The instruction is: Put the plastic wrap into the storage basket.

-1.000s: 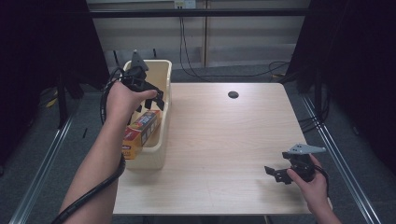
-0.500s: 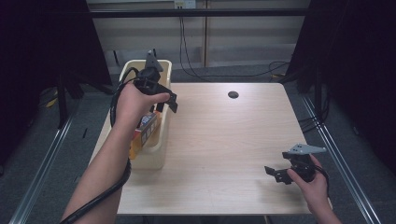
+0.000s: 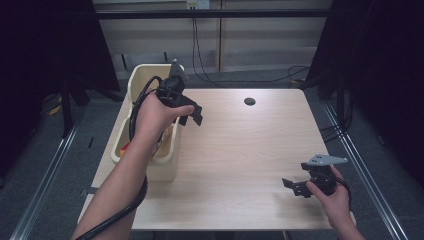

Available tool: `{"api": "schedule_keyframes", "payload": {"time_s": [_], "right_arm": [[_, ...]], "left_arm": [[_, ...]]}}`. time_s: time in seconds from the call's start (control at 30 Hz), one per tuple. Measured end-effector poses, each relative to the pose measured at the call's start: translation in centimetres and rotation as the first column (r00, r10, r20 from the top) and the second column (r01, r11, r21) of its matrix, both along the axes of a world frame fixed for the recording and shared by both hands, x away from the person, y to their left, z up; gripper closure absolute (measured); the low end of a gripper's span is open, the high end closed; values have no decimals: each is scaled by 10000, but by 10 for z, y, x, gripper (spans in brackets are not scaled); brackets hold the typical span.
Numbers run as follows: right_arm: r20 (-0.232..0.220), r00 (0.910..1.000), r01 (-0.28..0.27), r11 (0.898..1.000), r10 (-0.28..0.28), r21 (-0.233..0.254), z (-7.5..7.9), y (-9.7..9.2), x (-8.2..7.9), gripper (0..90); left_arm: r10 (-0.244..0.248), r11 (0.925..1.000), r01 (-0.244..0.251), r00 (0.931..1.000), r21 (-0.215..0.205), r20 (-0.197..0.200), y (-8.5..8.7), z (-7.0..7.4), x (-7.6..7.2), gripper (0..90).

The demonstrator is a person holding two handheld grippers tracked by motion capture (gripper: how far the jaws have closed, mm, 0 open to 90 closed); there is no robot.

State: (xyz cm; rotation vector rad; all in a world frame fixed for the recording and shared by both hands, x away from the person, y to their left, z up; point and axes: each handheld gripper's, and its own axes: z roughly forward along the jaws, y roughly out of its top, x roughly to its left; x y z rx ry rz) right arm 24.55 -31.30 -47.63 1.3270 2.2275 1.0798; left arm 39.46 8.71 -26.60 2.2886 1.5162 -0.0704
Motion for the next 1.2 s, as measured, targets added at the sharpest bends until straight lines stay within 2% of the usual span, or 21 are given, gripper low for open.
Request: {"api": "schedule_keyframes", "payload": {"time_s": [0.07, 0.17, 0.2, 0.27, 0.4, 0.6, 0.83, 0.87, 0.93, 1.2], "right_arm": [[47, 10000, 39, 10000, -39, 8, 0, 0, 0, 22], [87, 10000, 45, 10000, -45, 33, 1, -1, 0, 21], [106, 9999, 59, 10000, -59, 31, 1, -1, 0, 21], [108, 9999, 20, 10000, -20, 17, 1, -1, 0, 21], [92, 10000, -22, 10000, 22, 5, 1, 0, 0, 21], [91, 10000, -26, 10000, 26, -29, 1, 1, 0, 21], [111, 9999, -69, 10000, 70, -32, 1, 2, 0, 21], [107, 9999, -84, 10000, 84, -26, 1, 2, 0, 21], [108, 9999, -103, 9999, 103, -24, 1, 2, 0, 21], [102, 9999, -100, 9999, 100, -46, 2, 3, 0, 21]], "left_arm": [[-14, 9999, 14, 10000, -111, 22, -3, 0, -2, 190], [-318, 9995, 318, 9995, -46, 94, -7, 1, -4, 189], [-230, 9997, 232, 9997, -119, 110, -9, 1, -6, 188], [-419, 9991, 420, 9990, -77, 171, -12, 1, -7, 186], [-630, 9977, 636, 9977, -242, 246, -18, -1, -11, 178], [-921, 9956, 924, 9955, -136, 207, -24, -5, -15, 178], [-1091, 9936, 1101, 9933, -235, 392, -30, -6, -21, 176], [-1265, 9917, 1274, 9911, -192, 417, -30, -7, -20, 176], [-1174, 9926, 1186, 9921, -271, 440, -32, -9, -22, 176], [-1328, 9898, 1348, 9902, -472, 431, -39, -16, -25, 175]]}}
